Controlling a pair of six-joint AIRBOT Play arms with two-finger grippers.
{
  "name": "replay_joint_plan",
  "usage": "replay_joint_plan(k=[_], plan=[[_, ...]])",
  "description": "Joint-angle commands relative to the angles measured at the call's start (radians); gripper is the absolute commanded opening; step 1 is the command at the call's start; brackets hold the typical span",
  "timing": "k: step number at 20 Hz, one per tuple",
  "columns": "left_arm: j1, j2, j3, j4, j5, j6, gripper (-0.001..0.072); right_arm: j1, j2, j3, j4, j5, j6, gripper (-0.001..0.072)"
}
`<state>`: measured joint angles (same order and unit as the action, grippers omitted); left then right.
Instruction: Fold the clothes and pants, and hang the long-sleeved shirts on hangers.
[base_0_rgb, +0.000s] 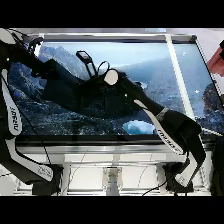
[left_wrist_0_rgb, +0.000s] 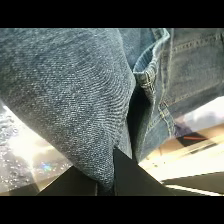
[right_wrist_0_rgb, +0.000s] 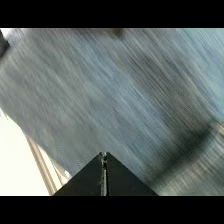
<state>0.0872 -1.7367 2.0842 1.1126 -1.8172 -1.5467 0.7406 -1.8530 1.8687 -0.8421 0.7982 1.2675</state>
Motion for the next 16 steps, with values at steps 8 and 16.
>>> replay_joint_plan(k=[8, 16], plan=[[0.022, 0.111, 0.011, 0.061, -0.031, -0.024, 0.0023, 0.000, -0.127, 0.008, -0.166, 0.107, 0.215, 0.0022], [0.142, 0.163, 0.011, 0.065, -0.031, -0.017, 0.0023, -0.112, -0.126, 0.100, -0.214, 0.424, 0.217, 0.0022]])
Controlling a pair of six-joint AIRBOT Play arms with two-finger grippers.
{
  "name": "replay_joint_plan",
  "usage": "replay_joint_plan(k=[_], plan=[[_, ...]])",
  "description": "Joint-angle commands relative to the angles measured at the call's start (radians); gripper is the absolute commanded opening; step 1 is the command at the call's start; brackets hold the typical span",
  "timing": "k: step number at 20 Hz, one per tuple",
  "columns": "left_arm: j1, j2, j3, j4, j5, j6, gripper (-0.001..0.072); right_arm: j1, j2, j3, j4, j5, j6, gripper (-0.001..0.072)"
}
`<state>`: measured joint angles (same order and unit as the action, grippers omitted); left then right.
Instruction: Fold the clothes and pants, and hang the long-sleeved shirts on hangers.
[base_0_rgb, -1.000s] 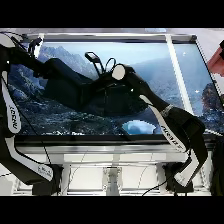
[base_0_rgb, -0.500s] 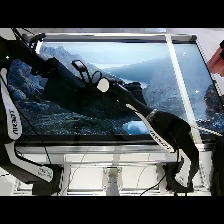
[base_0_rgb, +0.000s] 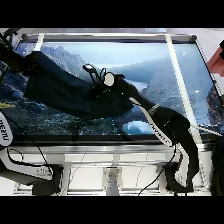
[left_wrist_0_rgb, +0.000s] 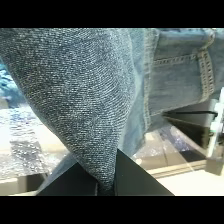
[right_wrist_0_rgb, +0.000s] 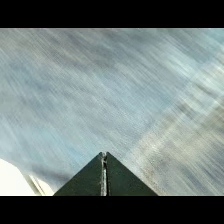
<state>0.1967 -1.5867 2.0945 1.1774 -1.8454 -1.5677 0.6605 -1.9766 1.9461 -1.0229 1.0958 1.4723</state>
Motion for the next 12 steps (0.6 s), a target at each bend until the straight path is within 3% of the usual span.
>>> replay_joint_plan(k=[1, 5, 12], plan=[[0.033, 0.013, 0.001, -0.001, -0.002, 0.004, 0.0023, -0.037, -0.003, 0.023, -0.032, 0.135, 0.006, 0.0023], [0.014, 0.013, 0.001, -0.033, 0.001, 0.003, 0.0023, -0.062, 0.005, 0.029, -0.053, 0.188, -0.080, 0.0023], [-0.144, -0.052, 0.001, -0.002, 0.000, -0.005, 0.0021, -0.312, 0.031, 0.080, -0.084, 0.394, -0.080, 0.0023]])
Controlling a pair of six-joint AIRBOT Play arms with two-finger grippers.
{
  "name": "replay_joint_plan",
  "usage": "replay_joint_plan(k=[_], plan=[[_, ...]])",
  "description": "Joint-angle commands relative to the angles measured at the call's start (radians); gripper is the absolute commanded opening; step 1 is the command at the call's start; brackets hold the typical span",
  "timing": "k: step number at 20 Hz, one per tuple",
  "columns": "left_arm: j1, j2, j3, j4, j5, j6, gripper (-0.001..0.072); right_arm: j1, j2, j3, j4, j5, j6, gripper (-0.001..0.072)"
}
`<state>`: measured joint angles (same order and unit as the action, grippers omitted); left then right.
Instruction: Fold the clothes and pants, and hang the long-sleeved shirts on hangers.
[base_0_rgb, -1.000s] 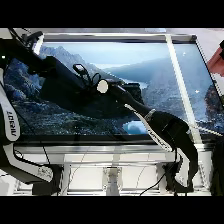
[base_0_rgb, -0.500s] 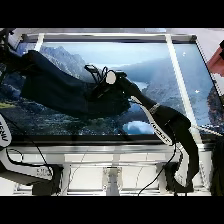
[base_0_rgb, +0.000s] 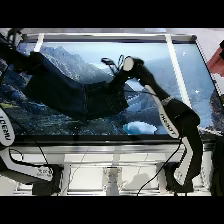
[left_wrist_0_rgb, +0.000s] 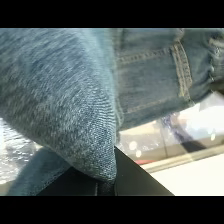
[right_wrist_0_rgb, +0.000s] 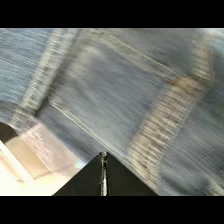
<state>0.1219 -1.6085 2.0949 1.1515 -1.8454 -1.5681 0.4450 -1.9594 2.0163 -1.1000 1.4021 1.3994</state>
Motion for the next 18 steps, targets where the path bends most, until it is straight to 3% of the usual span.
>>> replay_joint_plan(k=[1, 4, 9, 15, 18], plan=[[-0.107, -0.049, 0.000, 0.049, 0.001, -0.005, 0.0022, -0.132, 0.019, 0.010, -0.004, 0.103, -0.007, 0.0023], [-0.232, -0.117, 0.000, 0.079, 0.016, -0.009, 0.0022, -0.211, 0.033, 0.011, -0.002, 0.126, -0.007, 0.0023], [-0.394, -0.202, 0.000, 0.062, 0.161, -0.043, 0.0022, -0.266, 0.033, 0.010, -0.002, 0.150, -0.013, 0.0023], [-0.484, -0.261, 0.000, -0.206, 0.421, -0.048, 0.0022, -0.266, 0.033, 0.010, -0.006, 0.149, -0.028, 0.0023], [-0.522, -0.303, -0.003, -0.228, 0.481, -0.040, 0.0023, -0.267, 0.033, 0.010, -0.007, 0.150, -0.028, 0.0023]])
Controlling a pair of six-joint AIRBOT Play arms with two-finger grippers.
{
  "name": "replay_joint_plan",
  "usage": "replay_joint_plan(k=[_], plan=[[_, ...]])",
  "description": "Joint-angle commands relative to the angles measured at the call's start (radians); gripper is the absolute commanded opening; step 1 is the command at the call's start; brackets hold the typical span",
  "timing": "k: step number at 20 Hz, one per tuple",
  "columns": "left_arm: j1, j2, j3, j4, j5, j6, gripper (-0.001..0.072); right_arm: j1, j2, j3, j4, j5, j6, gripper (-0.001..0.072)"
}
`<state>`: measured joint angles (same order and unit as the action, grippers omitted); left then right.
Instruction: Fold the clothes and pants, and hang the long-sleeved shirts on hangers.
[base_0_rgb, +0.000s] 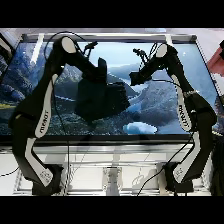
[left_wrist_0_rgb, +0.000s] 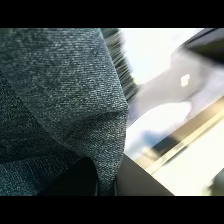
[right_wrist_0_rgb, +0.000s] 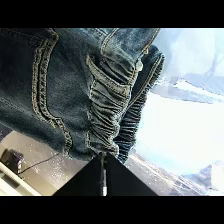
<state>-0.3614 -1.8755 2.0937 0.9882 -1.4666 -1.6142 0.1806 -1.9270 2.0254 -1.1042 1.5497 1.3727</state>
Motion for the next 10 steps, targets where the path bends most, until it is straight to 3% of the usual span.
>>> replay_joint_plan(k=[1, 3, 4, 6, 9, 10], plan=[[-0.051, -0.057, -0.002, -0.074, 0.115, 0.006, 0.0024, -0.002, 0.001, 0.001, -0.004, 0.002, -0.002, 0.0023], [-0.076, -0.111, -0.003, -0.150, 0.169, 0.013, 0.0036, -0.002, 0.001, 0.001, -0.017, 0.002, -0.002, 0.0023], [-0.085, -0.137, -0.003, -0.205, 0.201, 0.043, 0.0104, -0.003, 0.001, 0.001, -0.032, 0.003, -0.002, 0.0023], [-0.097, -0.185, -0.004, -0.313, 0.259, 0.087, 0.0121, -0.021, 0.001, 0.002, -0.048, 0.012, -0.002, 0.0031], [-0.097, -0.221, -0.021, -0.438, 0.319, 0.110, 0.0152, -0.089, 0.001, 0.002, -0.049, 0.064, -0.001, 0.0215], [-0.095, -0.222, -0.027, -0.468, 0.330, 0.136, 0.0153, -0.116, 0.001, 0.002, -0.049, 0.084, 0.000, 0.0247]])
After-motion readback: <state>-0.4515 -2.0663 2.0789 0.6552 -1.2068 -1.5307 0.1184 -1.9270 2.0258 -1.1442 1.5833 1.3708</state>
